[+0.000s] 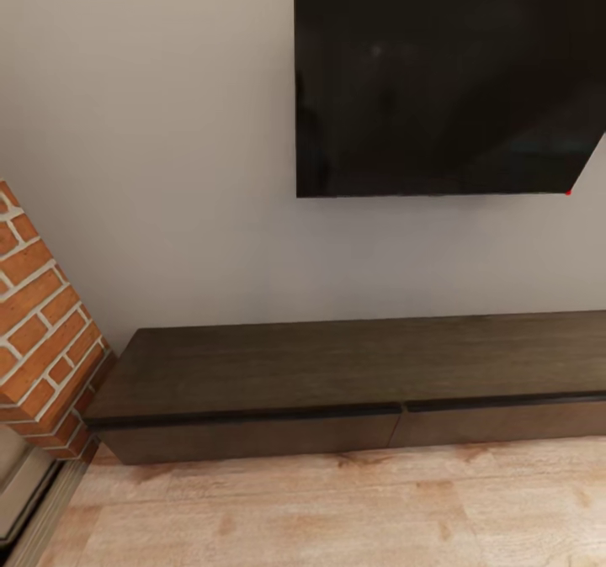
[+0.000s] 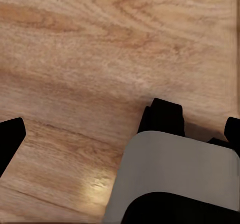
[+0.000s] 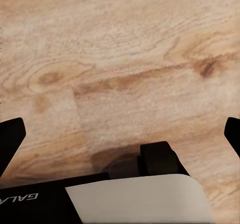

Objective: Place each of the two pumpkins and all three candles from the living room inside a cabinet in the living room (use any cabinet), then make sure every cabinet is closed, and position the cauldron so it is next to a table in the living room.

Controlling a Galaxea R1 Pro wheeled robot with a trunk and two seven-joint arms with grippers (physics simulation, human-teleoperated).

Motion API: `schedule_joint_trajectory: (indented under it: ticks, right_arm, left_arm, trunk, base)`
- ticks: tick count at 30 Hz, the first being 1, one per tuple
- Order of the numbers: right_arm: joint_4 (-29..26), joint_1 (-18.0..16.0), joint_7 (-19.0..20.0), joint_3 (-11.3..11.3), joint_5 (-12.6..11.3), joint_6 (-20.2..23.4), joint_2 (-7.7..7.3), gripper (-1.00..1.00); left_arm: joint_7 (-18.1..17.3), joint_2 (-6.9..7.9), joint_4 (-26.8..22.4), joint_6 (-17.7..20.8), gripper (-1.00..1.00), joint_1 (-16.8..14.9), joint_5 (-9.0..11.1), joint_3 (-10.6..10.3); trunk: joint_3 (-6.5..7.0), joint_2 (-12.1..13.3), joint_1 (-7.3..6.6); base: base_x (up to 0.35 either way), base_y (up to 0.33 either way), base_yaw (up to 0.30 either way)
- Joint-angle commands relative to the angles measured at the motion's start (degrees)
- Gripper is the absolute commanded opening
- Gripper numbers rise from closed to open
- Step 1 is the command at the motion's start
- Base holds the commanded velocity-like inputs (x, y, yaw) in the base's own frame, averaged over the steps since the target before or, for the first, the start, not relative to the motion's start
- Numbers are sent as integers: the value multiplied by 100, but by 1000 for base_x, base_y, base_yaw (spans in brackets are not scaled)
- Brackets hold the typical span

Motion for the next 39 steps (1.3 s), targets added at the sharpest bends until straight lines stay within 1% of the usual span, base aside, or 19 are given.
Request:
schedule_joint_trajectory:
  ticks: [1,5,8,11,23,29,35,39]
  right_arm:
    - [23,-9,-2,48,-47,-35,3,100]
    - [23,-8,-2,48,-50,-35,3,100]
    - [23,-6,-2,49,-50,-35,2,100]
    - [23,-6,-2,49,-51,-35,3,100]
    - [23,-7,-1,48,-51,-35,2,100]
    - [23,-6,-1,49,-49,-35,0,100]
    - [23,-7,-1,49,-49,-35,4,100]
    - [23,-6,-1,49,-49,-35,3,100]
  left_arm:
    - [31,-8,-21,38,100,7,46,-48]
    - [32,-30,-21,36,100,54,32,-49]
    - [35,-33,-21,36,100,103,-79,-47]
    - [36,-34,-21,37,100,134,-140,-46]
    - [33,-33,-21,36,100,403,-178,-46]
    - [35,-41,-21,37,100,426,-184,-54]
    - [30,-131,-21,35,100,431,-183,-55]
    - [33,-145,-21,37,100,437,-180,-55]
  trunk:
    - [14,39,-23]
    - [86,200,-111]
    - [140,320,-177]
    - [194,440,-243]
    - [409,922,-506]
    - [517,1162,-638]
    - [624,1403,-770]
    - [696,1563,-858]
  base:
    - [0,0,0]
    - [0,0,0]
    - [0,0,0]
    - [0,0,0]
    - [0,0,0]
    - [0,0,0]
    - [0,0,0]
    - [0,0,0]
